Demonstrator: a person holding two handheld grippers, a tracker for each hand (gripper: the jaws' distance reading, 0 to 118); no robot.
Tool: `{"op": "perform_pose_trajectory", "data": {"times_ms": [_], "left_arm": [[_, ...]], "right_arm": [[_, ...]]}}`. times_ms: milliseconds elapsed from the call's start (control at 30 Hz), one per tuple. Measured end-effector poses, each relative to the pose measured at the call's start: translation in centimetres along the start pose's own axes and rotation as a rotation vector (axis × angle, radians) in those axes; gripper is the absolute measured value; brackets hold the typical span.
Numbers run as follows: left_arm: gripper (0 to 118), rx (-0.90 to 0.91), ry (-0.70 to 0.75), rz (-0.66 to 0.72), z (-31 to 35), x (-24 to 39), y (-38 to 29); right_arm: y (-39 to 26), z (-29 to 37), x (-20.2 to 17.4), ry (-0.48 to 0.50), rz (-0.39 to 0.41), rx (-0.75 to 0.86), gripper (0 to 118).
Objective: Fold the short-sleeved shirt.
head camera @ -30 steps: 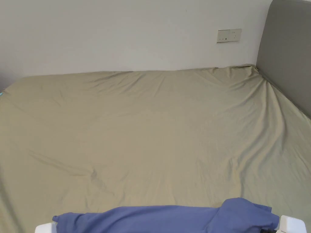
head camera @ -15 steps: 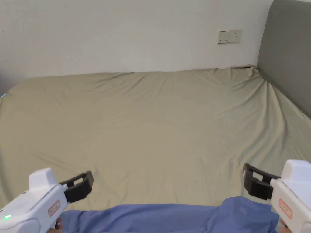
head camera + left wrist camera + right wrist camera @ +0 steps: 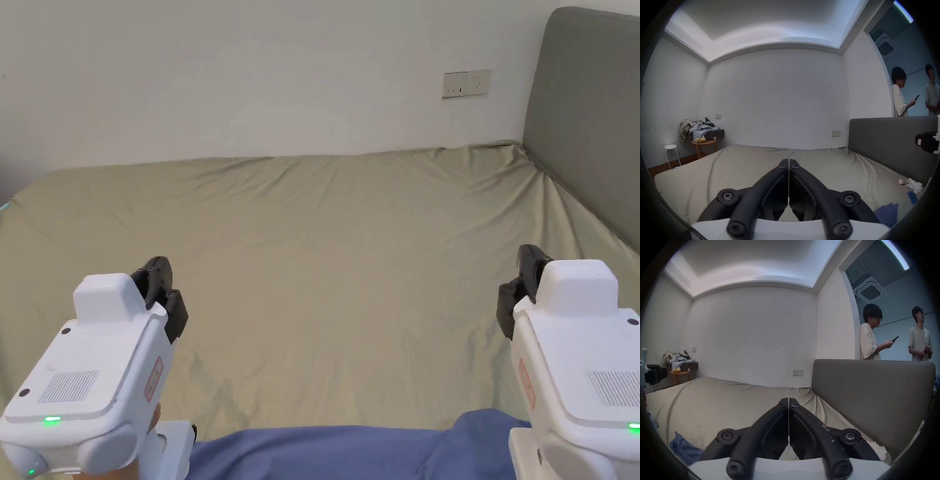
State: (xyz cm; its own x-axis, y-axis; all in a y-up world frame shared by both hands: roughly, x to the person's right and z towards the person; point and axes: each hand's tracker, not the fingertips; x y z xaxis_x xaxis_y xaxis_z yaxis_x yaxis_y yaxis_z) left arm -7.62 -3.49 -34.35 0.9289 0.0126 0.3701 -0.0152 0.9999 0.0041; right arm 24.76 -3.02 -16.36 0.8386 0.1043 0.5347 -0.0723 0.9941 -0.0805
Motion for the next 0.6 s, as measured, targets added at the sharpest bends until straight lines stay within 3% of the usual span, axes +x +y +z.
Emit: {"op": "perform_pose_trajectory", "data": {"times_ms": [67, 233, 467, 600], "left_arm": [[0, -0.024, -0.061, 0.015, -0.1, -0.3, -0.1], [0, -0.089, -0.061, -0.008, -0.5, -1.2, -1.1], [0, -0.532, -0.195, 0.452, -2.9, -10.0, -6.3], [0, -0.763, -0.197, 0.515, -2.7, -14.6, -11.3]], "right_arm": [[-0.2, -0.2, 0.1, 0.027, -0.002, -0.019, 1], [-0.6, -0.3, -0.1, 0.020, 0.012, -0.026, 1], [-1.2, -0.7, -0.2, 0.035, 0.035, -0.053, 1], [-1.7, -1.4, -0.4, 0.052, 0.036, -0.085, 2]]}}
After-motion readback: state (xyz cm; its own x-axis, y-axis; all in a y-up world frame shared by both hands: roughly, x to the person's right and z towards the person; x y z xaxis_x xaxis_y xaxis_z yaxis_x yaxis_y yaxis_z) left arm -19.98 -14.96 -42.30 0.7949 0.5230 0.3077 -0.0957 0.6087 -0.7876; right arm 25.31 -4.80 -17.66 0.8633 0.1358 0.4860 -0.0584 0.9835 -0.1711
